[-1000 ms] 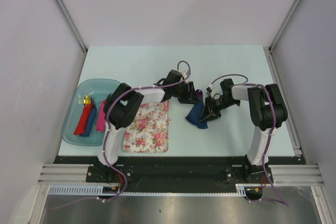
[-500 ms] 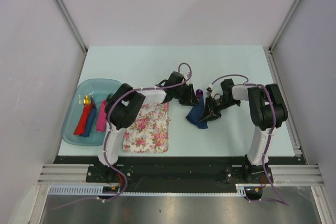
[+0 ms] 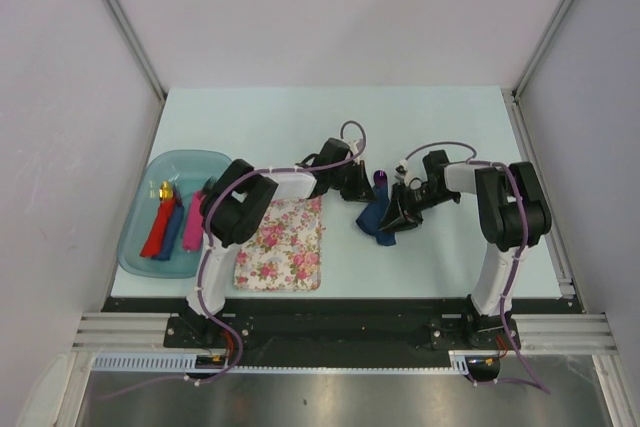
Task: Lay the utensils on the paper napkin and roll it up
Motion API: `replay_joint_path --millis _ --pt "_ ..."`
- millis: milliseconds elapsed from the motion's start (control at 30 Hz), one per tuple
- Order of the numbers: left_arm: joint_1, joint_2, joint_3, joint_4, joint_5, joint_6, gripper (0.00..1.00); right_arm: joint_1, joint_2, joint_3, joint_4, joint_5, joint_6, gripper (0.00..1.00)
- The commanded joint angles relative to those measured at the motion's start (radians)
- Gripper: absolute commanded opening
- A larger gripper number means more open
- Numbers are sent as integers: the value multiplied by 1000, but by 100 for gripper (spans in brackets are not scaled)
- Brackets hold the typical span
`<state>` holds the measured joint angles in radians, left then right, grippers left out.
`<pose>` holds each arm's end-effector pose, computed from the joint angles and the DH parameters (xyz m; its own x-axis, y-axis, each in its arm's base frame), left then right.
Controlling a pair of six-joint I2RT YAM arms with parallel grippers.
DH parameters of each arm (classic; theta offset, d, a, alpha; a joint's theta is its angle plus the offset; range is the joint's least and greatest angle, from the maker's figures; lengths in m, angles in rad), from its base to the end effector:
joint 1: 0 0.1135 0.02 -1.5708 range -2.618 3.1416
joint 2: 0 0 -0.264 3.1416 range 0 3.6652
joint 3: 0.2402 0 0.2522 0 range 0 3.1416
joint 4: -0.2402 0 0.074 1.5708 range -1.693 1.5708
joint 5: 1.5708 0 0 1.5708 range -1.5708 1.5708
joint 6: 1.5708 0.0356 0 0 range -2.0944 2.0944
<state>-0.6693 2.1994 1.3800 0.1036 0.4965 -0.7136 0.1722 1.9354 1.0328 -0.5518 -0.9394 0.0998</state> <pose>0.3548 -0.3023 0.1199 -0.9307 0.0024 -0.3659 0.2887 0.6192 -0.7302 0.3143 0.0838 0.1107 -0.9930 -0.1130 -0.0357 -0.0950 0.5796 0.8093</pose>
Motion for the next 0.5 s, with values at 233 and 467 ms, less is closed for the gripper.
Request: replay_joint_path --millis 233,467 --pt "-7 -116 -27 85 66 144 0 -123 -174 26 33 85 -15 78" --pt "-9 -194 -52 157 154 163 0 -166 -236 15 85 71 -35 86"
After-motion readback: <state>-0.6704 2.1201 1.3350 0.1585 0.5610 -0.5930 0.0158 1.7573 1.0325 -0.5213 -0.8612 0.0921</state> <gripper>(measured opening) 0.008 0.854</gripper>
